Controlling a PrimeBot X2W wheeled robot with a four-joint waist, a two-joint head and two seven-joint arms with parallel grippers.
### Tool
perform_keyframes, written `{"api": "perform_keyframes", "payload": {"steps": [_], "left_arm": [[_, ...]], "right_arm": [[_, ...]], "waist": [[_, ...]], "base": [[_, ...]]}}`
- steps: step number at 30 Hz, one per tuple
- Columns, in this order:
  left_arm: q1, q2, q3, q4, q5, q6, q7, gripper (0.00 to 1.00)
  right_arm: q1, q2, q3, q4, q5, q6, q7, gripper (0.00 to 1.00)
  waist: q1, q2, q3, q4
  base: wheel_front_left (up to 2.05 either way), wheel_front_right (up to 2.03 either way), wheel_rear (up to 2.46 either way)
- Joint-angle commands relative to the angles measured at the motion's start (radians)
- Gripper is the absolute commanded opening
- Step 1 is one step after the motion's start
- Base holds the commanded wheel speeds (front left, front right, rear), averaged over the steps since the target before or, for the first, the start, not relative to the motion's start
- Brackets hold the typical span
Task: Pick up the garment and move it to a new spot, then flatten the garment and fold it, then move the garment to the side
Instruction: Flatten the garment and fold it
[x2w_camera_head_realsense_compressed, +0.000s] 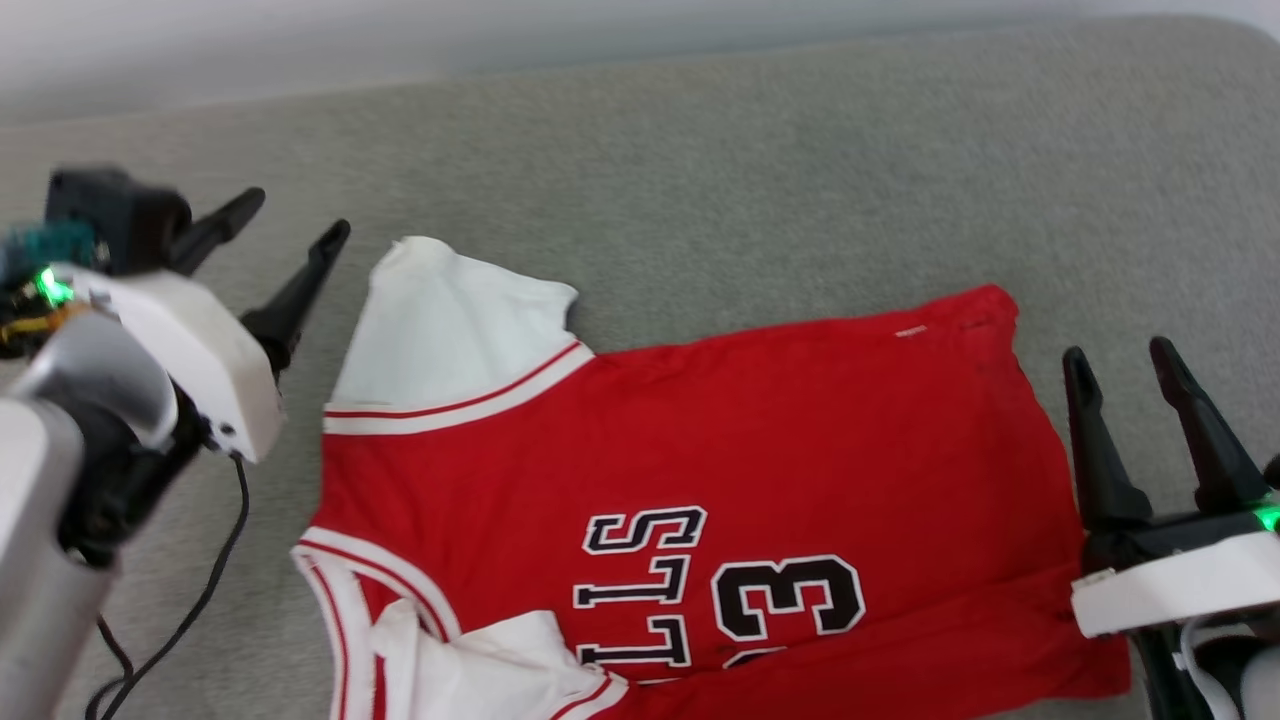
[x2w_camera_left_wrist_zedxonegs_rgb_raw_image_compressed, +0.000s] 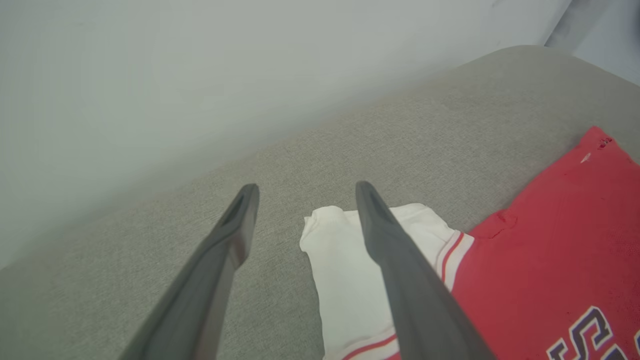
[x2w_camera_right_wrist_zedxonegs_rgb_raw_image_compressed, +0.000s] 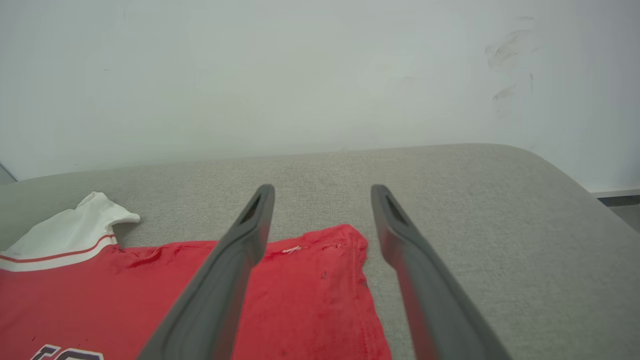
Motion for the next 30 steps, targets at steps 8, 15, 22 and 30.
{"api": "perform_keyframes", "payload": {"steps": [8, 15, 22, 30], "left_arm": [[-0.215, 0.073, -0.025, 0.084, -0.160, 0.023, 0.459, 1.00], [-0.297, 0.122, -0.049, 0.140, -0.178, 0.045, 0.650, 1.00], [-0.285, 0.183, -0.076, 0.165, -0.155, 0.014, 0.689, 1.00], [-0.230, 0.164, -0.122, 0.185, -0.173, -0.007, 0.692, 0.00]], "right_arm": [[-0.065, 0.050, 0.072, 0.030, 0.011, 0.000, -0.027, 1.00], [-0.096, 0.066, 0.099, 0.076, 0.003, 0.000, -0.063, 1.00], [-0.128, 0.082, 0.119, 0.116, 0.014, 0.000, -0.098, 1.00], [-0.141, 0.077, 0.111, 0.135, 0.014, 0.000, -0.106, 1.00]], "waist": [[-0.0001, 0.0000, 0.143, -0.125], [-0.0001, 0.0000, 0.202, -0.182], [-0.0001, 0.0000, 0.239, -0.216], [-0.0001, 0.0000, 0.238, -0.210]], "base": [[0.00, 0.00, 0.00], [0.00, 0.00, 0.00], [0.00, 0.00, 0.00], [0.00, 0.00, 0.00]]}}
